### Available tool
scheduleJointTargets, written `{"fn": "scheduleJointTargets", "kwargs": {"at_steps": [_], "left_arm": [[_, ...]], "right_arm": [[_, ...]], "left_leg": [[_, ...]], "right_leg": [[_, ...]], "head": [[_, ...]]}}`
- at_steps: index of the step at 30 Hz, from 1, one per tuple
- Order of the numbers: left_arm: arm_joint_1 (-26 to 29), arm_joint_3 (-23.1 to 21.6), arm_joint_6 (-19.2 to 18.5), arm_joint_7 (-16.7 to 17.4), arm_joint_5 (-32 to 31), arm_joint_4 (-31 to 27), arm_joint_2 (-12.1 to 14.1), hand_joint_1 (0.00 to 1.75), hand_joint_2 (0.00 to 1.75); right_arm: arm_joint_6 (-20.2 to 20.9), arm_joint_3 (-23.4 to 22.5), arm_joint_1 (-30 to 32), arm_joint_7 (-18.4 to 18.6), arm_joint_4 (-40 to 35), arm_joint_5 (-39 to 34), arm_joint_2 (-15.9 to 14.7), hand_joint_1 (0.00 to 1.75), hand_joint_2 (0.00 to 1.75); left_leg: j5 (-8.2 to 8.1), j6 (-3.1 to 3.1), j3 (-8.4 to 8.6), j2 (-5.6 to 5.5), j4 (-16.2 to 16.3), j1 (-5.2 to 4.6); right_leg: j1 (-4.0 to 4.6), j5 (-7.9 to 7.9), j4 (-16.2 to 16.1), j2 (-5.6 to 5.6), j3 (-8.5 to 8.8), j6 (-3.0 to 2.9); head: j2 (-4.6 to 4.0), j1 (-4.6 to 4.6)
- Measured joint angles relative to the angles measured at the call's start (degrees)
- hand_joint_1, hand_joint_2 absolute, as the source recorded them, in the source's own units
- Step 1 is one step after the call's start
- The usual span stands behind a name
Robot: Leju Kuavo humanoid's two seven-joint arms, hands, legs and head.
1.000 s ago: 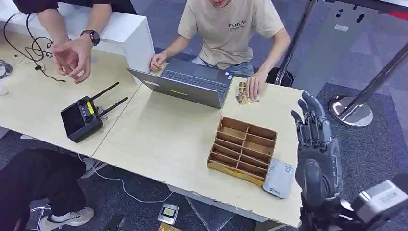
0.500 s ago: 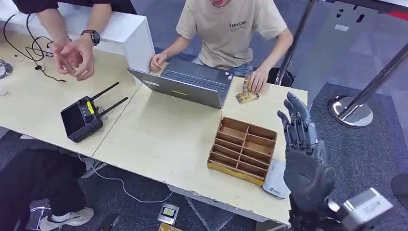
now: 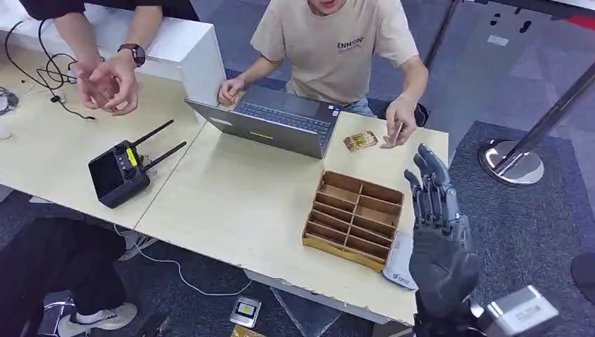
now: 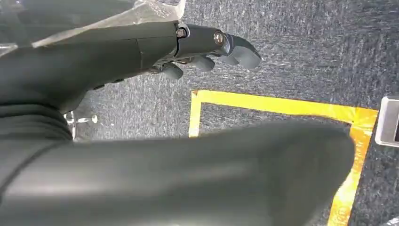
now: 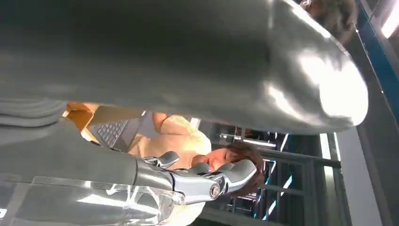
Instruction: Pass the card to the sensor for recognition and then transmit it.
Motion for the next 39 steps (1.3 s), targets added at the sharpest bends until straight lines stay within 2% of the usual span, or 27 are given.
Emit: {"fn": "scheduleJointTargets", "kwargs": {"at_steps": [6,12,27,39], "left_arm": [[0.0,0.0,0.1,-2.4,0.7,0.0,0.0,0.0,0.0],[0.0,0.0,2.0,-4.7,0.1,0.0,-0.6,0.0,0.0],[0.0,0.0,3.4,-4.7,0.1,0.0,-3.2,0.0,0.0],[0.0,0.1,3.4,-5.2,2.0,0.0,-3.6,0.0,0.0]], "right_arm": [[-0.2,0.0,-0.1,0.5,-0.7,-0.7,-0.2,0.0,0.0],[0.3,-1.0,-0.1,0.9,-1.5,-4.0,-0.5,0.0,0.0],[3.3,-4.1,-0.1,0.5,-1.9,-6.7,-1.8,0.0,0.0],[4.2,-4.5,0.0,-0.2,-1.8,-7.0,-1.7,0.0,0.0]], "left_leg": [[0.0,0.0,0.0,0.01,0.0,0.0],[0.0,0.0,0.01,0.02,0.0,-0.01],[0.0,0.0,0.01,0.02,0.0,-0.01],[0.0,0.0,-0.01,0.01,0.0,0.0]], "right_leg": [[0.0,0.0,0.0,0.0,0.0,0.0],[-0.01,0.0,0.0,0.0,-0.01,0.0],[0.0,0.0,0.0,0.01,-0.01,0.0],[0.0,0.0,0.0,0.01,0.01,0.0]], "head": [[0.0,0.02],[0.0,0.02],[0.0,0.02],[0.0,0.02]]}}
